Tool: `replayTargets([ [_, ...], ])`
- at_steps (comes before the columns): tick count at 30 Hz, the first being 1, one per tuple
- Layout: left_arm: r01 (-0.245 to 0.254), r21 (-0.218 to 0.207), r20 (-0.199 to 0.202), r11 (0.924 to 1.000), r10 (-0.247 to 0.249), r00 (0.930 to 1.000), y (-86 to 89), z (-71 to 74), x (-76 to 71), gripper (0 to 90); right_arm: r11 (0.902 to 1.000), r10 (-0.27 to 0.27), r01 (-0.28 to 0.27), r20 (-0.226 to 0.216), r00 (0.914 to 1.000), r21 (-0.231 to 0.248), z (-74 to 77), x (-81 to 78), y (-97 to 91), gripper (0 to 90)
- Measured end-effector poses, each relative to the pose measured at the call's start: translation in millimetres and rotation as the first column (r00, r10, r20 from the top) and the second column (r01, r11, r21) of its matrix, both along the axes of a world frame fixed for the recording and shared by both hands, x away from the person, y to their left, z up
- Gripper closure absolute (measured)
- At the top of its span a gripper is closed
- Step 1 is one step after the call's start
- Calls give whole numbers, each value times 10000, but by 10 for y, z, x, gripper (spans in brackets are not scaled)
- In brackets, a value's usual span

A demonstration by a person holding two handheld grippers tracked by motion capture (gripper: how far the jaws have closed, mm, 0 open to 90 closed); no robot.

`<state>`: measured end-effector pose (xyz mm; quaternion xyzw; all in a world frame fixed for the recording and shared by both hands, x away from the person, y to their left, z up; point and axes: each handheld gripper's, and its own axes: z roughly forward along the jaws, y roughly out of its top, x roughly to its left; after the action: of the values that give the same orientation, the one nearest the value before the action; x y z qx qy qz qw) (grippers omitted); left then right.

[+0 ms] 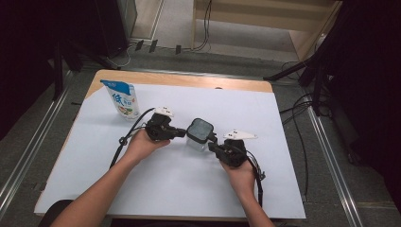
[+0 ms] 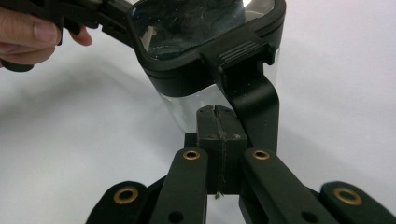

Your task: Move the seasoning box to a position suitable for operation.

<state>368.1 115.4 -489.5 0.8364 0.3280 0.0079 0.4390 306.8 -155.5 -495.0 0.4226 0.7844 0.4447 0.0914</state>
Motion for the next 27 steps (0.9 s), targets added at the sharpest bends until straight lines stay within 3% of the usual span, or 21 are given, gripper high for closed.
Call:
replayTargets([
  [18, 319, -56, 63, 9995, -318, 9995, -82, 24, -124, 900, 9981, -605, 604, 168, 9980, 99, -15, 149, -100, 900],
  [27, 387, 59, 124, 9992, -387, 9992, -146, 37, -189, 900, 9949, -933, 929, 90, 9956, 381, -47, 231, -143, 900],
])
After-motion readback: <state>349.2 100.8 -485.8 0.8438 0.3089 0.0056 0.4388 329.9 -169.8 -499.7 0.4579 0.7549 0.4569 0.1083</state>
